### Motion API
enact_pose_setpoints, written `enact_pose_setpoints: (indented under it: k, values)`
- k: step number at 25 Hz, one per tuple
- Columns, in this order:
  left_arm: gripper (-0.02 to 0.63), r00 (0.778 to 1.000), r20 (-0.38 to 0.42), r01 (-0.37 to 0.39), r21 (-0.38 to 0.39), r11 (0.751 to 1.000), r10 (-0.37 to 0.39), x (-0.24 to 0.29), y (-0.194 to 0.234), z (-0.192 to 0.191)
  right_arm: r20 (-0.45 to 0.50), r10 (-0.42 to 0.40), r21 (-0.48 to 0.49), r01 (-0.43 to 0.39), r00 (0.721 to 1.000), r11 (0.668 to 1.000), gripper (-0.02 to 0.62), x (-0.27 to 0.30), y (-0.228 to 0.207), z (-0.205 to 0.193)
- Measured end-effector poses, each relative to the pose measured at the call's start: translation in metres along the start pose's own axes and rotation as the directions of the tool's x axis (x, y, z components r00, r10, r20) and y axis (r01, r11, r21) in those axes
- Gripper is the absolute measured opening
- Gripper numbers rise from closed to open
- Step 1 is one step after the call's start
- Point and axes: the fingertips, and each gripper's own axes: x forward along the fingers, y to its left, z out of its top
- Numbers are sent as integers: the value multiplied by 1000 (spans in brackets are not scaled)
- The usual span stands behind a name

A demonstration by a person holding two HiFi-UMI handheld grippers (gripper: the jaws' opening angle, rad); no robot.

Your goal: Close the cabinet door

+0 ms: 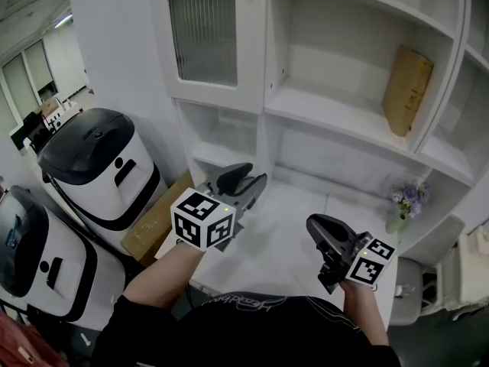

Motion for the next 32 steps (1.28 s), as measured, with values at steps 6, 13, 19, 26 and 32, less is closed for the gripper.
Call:
enact_pose_setpoints:
  k: [6, 13, 19, 26, 32]
  values:
    - [145, 996, 21, 88, -158, 983, -86, -43, -32, -31, -26, 73, -28, -74, 997, 997, 57, 25, 26, -12]
    - [67, 989, 69, 140, -217, 966, -128, -74, -59, -42, -45, 120, -7, -120, 992, 993, 57, 40, 44, -30]
    - [40, 988, 86, 145, -255, 956, -127, -88, -66, -41, -37, 145, -28, -146, 989, 989, 55, 45, 58, -28]
    - [29, 989, 66, 143, -232, 962, -131, -88, -71, -48, -44, 150, -14, -151, 988, 988, 55, 46, 58, -39]
    - [29, 987, 65, 158, -247, 956, -147, -86, -72, -53, -42, 128, -3, -128, 991, 992, 55, 42, 52, -43]
